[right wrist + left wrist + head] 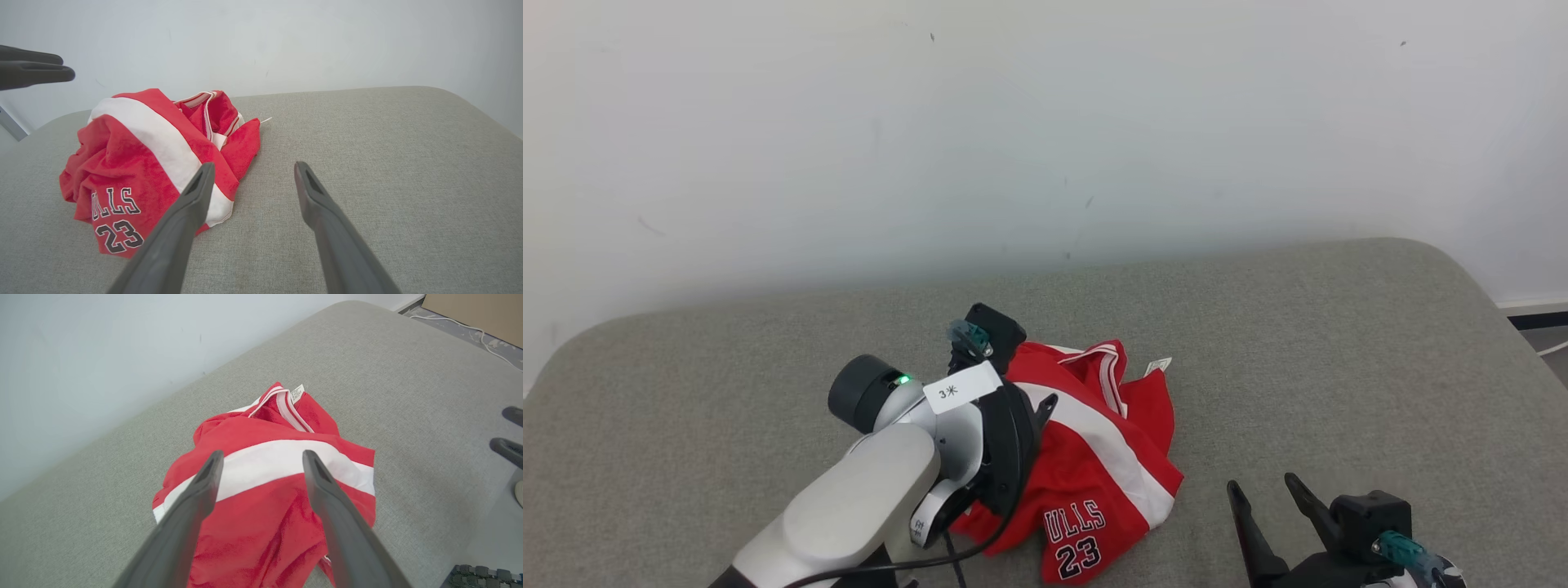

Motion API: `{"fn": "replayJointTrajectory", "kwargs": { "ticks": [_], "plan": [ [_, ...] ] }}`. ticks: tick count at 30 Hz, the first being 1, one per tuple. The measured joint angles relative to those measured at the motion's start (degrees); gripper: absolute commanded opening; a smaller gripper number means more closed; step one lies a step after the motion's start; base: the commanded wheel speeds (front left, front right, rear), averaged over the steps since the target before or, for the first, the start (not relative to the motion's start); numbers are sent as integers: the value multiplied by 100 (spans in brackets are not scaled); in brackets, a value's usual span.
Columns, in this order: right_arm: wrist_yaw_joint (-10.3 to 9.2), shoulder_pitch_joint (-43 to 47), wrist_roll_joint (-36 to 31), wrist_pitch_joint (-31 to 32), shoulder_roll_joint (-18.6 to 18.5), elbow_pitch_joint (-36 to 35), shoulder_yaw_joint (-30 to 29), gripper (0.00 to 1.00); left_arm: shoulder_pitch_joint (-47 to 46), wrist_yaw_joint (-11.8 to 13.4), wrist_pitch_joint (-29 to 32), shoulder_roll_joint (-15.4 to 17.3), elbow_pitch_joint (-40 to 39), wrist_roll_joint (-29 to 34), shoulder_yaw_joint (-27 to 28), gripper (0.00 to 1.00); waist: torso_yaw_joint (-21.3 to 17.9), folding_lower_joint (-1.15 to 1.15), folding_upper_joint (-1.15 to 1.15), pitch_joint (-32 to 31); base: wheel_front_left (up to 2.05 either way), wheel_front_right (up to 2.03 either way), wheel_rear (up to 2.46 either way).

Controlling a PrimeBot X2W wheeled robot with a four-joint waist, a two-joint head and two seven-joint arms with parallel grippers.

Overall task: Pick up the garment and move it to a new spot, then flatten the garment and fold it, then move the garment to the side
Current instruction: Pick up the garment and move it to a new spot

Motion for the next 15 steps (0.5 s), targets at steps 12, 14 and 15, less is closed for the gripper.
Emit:
{"fn": "replayJointTrajectory", "kwargs": {
  "ticks": [12,14,15],
  "plan": [
    [0,77,0,9,0,-170,66,100,43,-34,677,566,201,-105,8,100,-182,0,0,167,0,0,0],
    [0,77,-1,10,-5,-190,67,100,42,-77,761,558,209,-218,36,100,-214,0,0,240,0,0,0],
    [0,76,-1,11,-5,-202,69,100,42,-78,793,556,221,-220,49,100,-229,0,0,277,0,0,0]
  ]
}}
